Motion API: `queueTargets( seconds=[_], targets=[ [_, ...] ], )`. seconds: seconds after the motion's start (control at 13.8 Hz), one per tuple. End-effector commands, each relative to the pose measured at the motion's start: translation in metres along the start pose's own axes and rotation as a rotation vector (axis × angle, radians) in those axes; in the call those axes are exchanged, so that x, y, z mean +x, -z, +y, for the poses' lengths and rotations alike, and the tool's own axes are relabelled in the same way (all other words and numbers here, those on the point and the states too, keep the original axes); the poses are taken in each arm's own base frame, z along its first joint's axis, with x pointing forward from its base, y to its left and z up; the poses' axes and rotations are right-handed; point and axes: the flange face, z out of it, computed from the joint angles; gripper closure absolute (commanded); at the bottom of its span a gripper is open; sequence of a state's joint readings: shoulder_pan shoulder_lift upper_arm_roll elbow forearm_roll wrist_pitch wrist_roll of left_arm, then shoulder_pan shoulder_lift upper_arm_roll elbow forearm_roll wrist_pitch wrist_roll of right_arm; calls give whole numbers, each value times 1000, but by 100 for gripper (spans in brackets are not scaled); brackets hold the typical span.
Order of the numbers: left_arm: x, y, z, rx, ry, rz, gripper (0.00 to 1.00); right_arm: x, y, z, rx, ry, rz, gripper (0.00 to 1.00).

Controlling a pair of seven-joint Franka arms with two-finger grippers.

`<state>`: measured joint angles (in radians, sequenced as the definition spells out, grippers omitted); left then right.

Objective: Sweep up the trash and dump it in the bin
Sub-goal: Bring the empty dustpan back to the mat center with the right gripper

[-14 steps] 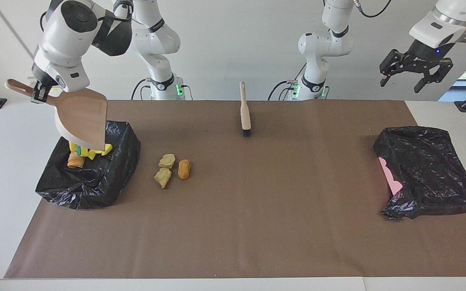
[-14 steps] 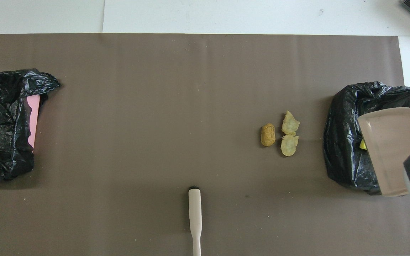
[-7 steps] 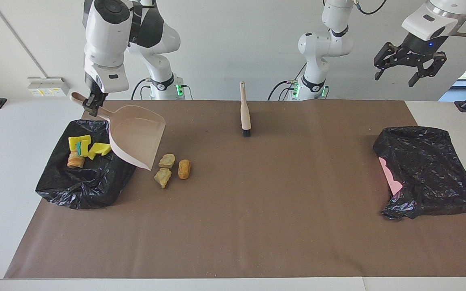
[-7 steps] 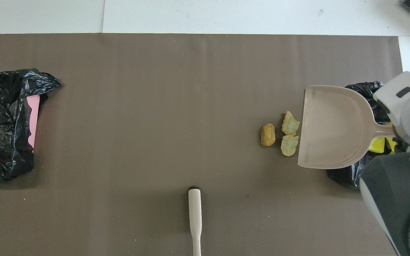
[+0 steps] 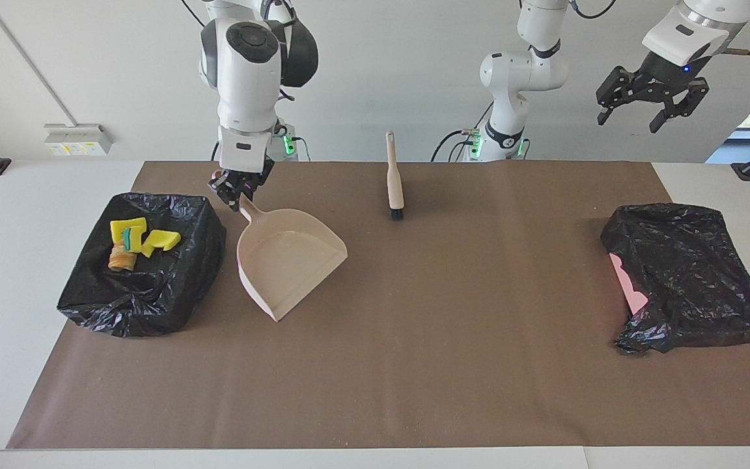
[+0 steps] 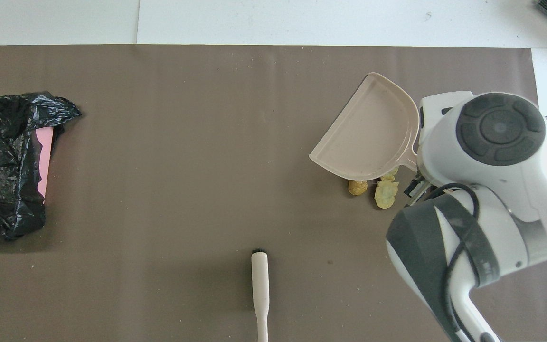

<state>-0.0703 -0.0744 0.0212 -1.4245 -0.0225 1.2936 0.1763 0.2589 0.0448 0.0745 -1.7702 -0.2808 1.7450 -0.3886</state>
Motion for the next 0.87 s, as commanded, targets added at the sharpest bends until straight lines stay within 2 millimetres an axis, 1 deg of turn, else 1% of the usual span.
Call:
queueTargets(
  seconds=[0.0, 0.07, 0.15, 0.22, 0.29, 0.36, 0.44, 0.51, 0.58, 0.73, 0.8],
  targets=[
    [-8, -1, -2, 23, 28, -6, 0, 57, -13, -30, 98, -243, 48, 100],
    [-8, -1, -2, 21, 28, -7, 0, 71, -16, -33, 174, -381, 74, 100],
    [-8, -2, -2, 21, 28, -8, 0, 83, -27, -35, 225, -490, 62, 100],
    [-8, -2, -2, 21, 28, -8, 0, 97, -36, -42, 241, -551, 49, 100],
    [-8, -2, -2, 22, 28, -10, 0, 119, -36, -63, 248, -572, 66, 100],
    [-8, -2, -2, 22, 28, -10, 0, 134, -44, -77, 250, -612, 67, 100],
    [-8, -2, -3, 22, 30, -10, 0, 145, -51, -82, 255, -663, 72, 100],
    [-9, -2, -4, 21, 31, -12, 0, 158, -56, -93, 259, -687, 83, 100],
    [-9, -2, -4, 21, 30, -12, 0, 172, -60, -110, 262, -687, 94, 100],
    [-9, -2, -4, 21, 31, -12, 0, 196, -71, -127, 283, -758, 113, 100],
    [-9, -2, -5, 21, 33, -11, 0, 207, -73, -138, 300, -788, 118, 100]
  ],
)
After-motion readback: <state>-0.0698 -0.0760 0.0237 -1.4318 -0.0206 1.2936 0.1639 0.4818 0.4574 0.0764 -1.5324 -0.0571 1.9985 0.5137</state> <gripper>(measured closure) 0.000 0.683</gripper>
